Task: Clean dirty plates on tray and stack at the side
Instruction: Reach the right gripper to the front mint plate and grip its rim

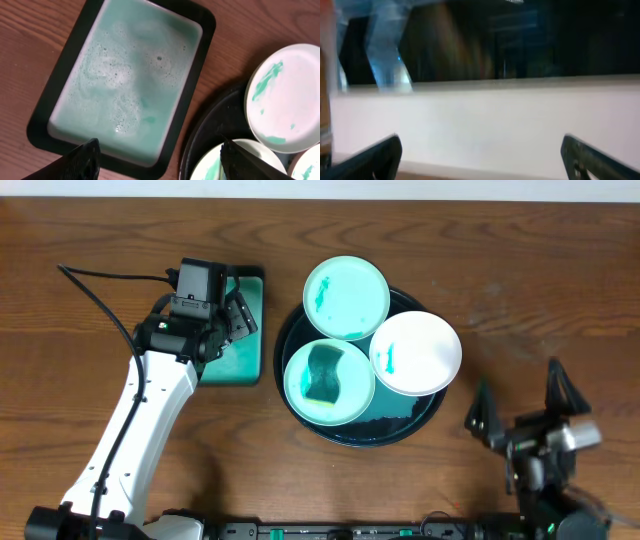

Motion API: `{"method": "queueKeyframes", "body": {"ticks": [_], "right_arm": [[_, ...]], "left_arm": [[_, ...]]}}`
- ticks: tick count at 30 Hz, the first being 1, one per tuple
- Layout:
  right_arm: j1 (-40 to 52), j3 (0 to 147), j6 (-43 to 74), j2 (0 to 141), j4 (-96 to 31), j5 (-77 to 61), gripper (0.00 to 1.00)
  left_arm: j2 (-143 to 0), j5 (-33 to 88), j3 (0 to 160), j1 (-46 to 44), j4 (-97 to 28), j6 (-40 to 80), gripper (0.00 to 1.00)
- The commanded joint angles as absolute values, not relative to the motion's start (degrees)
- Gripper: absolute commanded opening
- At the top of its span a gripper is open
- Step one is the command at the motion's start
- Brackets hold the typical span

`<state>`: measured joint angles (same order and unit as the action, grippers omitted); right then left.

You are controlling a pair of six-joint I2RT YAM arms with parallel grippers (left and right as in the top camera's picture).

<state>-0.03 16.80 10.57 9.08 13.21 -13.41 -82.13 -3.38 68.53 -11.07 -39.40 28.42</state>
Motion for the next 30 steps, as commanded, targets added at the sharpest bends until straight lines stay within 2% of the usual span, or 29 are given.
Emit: {"method": "queueKeyframes", "body": {"ticks": [1,5,7,10,12,14,19,26,30], "right_arm": [[0.0,30.5,6.3,20.3,-0.4,-16.6,0.99],[0.1,48.5,2.8,38.3,-19.8,-25.6,0.99],[0.1,56.3,2.7,48.0,-26.4,-36.9,0.99],[0.1,60.7,3.7,56.4,-30.2,-54.0,0.99],[0.2,60.9,4.1,61.2,-27.1,-59.1,0.99],[0.9,61.0,9.2,66.0,-25.6,-57.4,0.98],[8.8,61.0,16.2,74.5,-30.0,-40.8,0.81],[22.7,61.0,20.4,85.6,-43.2,-23.0,0.83],[25.6,61.0,19.6,91.7,-49.2,-18.3,0.84]], "left_arm": [[-82.3,-4.1,69.5,-10.9,-39.6,27.7,0.77],[-82.3,-4.0,69.5,-10.9,-39.6,28.3,0.77],[-82.3,-3.5,69.5,-10.9,-39.6,28.3,0.77],[-82.3,-3.5,69.5,-10.9,-39.6,28.3,0.77],[-82.3,-3.5,69.5,-10.9,-39.6,28.3,0.77],[-82.3,-3.5,69.5,-10.9,-39.6,28.3,0.77],[-82.3,-3.5,69.5,-10.9,-39.6,28.3,0.77],[-82.3,-3.5,69.5,-10.9,-39.6,28.3,0.77],[-82.3,-3.5,69.5,-10.9,-39.6,28.3,0.77]]}}
